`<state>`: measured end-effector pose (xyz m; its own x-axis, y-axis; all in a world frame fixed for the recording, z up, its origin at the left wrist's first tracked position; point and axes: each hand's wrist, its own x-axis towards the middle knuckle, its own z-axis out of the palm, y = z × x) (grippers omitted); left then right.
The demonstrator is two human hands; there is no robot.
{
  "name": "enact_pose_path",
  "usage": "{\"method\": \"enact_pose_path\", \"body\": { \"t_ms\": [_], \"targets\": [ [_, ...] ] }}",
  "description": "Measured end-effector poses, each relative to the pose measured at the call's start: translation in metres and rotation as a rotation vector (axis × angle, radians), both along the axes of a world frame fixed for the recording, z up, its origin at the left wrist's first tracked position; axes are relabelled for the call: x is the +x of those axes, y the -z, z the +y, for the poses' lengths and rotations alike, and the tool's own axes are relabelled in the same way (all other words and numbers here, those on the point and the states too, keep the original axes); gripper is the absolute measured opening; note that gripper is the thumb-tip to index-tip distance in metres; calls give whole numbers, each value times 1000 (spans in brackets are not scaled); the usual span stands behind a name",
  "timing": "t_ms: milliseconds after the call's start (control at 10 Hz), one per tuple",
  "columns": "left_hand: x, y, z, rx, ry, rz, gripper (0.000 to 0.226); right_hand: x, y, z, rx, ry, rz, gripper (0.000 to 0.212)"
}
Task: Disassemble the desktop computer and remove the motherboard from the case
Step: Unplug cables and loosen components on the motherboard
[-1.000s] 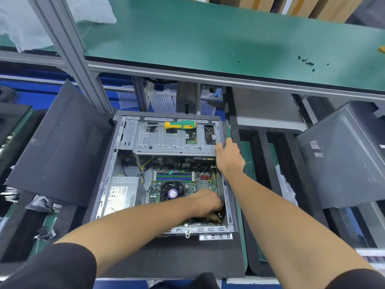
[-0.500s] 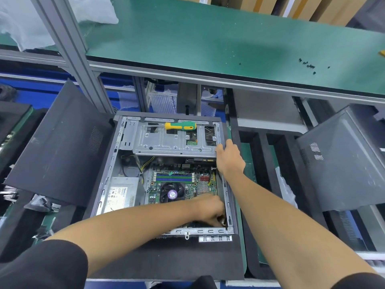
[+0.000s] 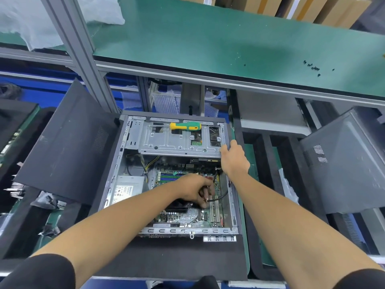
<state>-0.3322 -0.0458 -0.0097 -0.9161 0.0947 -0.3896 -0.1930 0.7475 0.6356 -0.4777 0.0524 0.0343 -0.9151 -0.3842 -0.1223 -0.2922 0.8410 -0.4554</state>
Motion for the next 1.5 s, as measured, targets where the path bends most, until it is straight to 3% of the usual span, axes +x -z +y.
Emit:
{"method": "enact_pose_path", "body": {
  "t_ms": [100,200,300,400,500,600,700,800,900,1000,1100,1200,1400,1500],
  "targets": [
    [2,-10,-2,22,133,-66,69,2,-2,0,-9,-2,38,23],
    [6,-20,-4,-25,176,-24,69,6,-5,1,-61,-13,126,22],
    [15,-23,-12,-95,20,120,41,11,-11,2,-44,-81,302,26],
    [30,-24,-27,-175,-271,165,23,16,-18,3,74,-174,500,27],
    [46,-23,-43,-372,-433,99,19,21,-24,3,126,-293,579,23],
    [48,-23,-48,-415,-588,-13,26,24,-26,4,87,-454,617,24],
    [42,-26,-46,-310,-837,-150,43,30,-27,4,74,-687,626,15],
    [39,-29,-48,-154,-1124,-147,44,41,-30,-3,166,-1043,513,10],
    [37,-28,-50,-57,-1269,-153,47,57,-28,-9,369,-1332,250,9],
    [37,-27,-49,32,-1345,-164,52,67,-16,-12,525,-1253,169,26],
    [38,-19,-50,77,-1376,-153,48,73,0,-12,582,-1046,130,75],
    [39,-12,-50,76,-1402,-130,42,77,13,-8,677,-901,60,82],
    [36,-5,-53,100,-1429,-129,35,89,34,5,772,-830,111,103],
    [41,-12,-51,272,-1611,-50,31,94,40,10,770,-824,110,104]
  ]
}}
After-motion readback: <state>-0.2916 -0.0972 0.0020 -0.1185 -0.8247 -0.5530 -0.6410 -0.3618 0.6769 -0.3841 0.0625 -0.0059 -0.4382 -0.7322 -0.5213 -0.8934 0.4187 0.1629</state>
